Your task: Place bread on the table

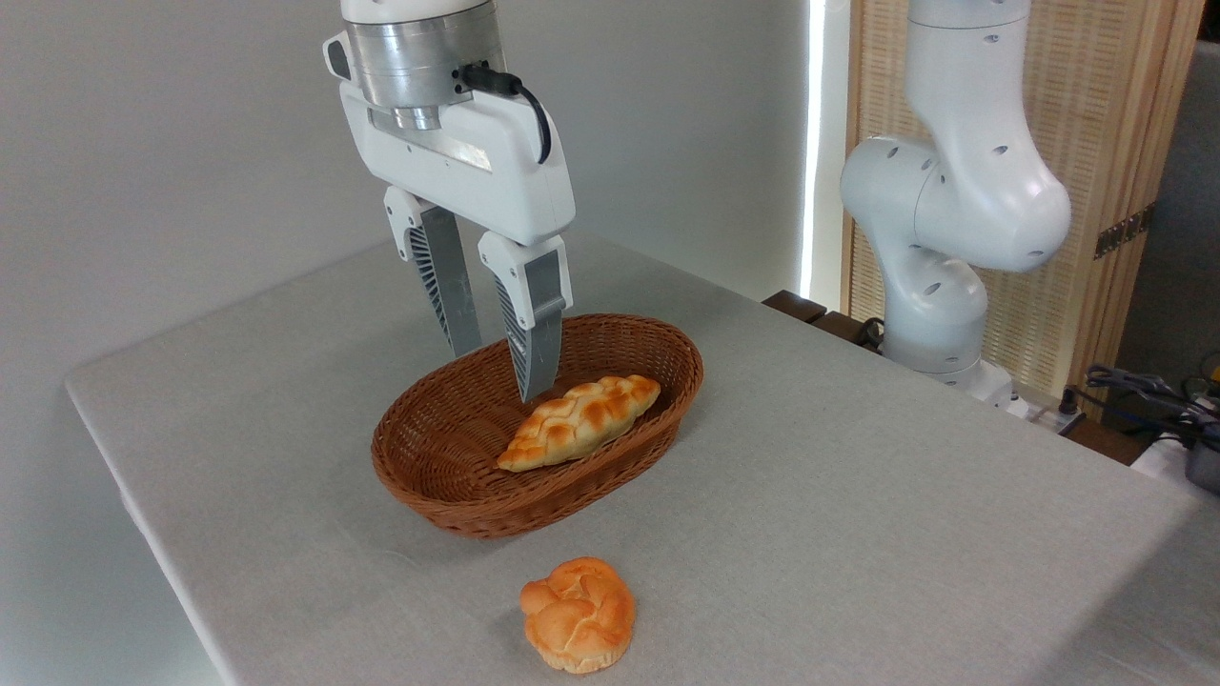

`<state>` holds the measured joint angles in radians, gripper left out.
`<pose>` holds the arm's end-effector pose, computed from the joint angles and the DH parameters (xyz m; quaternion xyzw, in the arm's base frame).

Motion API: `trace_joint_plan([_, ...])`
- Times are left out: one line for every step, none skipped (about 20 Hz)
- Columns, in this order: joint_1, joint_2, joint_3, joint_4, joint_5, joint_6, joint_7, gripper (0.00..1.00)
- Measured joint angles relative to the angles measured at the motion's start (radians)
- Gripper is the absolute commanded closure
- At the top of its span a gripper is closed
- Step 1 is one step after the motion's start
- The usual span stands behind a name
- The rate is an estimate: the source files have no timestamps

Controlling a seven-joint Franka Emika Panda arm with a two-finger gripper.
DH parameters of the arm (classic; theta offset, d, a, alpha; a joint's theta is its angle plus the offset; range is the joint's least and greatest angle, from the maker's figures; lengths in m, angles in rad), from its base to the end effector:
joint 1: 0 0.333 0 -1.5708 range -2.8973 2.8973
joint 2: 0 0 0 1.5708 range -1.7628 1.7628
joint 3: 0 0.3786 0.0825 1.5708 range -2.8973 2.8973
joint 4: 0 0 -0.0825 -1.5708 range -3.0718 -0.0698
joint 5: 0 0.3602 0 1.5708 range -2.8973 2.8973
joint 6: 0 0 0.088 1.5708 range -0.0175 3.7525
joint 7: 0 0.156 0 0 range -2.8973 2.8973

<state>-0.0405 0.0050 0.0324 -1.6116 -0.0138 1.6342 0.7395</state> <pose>0.5387 -0.0065 0.6227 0.9310 -0.3648 0.0107 0.0032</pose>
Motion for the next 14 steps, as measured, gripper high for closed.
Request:
trace_joint_plan([0.0,0.0,0.0,0.0,0.0,0.0,0.0,0.0])
trace_joint_plan([0.0,-0.001,0.0,0.0,0.0,0.0,0.0,0.0])
trace_joint_plan([0.0,-0.002,0.0,0.0,0.0,0.0,0.0,0.0])
trace_joint_plan([0.0,-0.002,0.0,0.0,0.0,0.0,0.0,0.0])
trace_joint_plan([0.0,-0.002,0.0,0.0,0.0,0.0,0.0,0.0])
trace_joint_plan([0.0,-0.002,0.0,0.0,0.0,0.0,0.0,0.0])
trace_joint_plan([0.0,-0.002,0.0,0.0,0.0,0.0,0.0,0.0])
trace_joint_plan([0.0,-0.002,0.0,0.0,0.0,-0.001,0.0,0.0])
trace_joint_plan([0.0,-0.003,0.0,0.0,0.0,-0.001,0.0,0.0])
trace_joint_plan([0.0,-0.003,0.0,0.0,0.0,-0.001,0.0,0.0])
trace_joint_plan([0.0,-0.005,0.0,-0.001,0.0,-0.001,0.0,0.0])
trace_joint_plan([-0.001,-0.007,0.0,-0.002,0.0,-0.002,0.0,0.0])
trace_joint_plan([-0.001,-0.009,-0.001,-0.005,0.0,-0.003,0.0,0.0])
trace_joint_plan([-0.001,-0.013,-0.002,-0.011,0.0,-0.004,0.0,0.0])
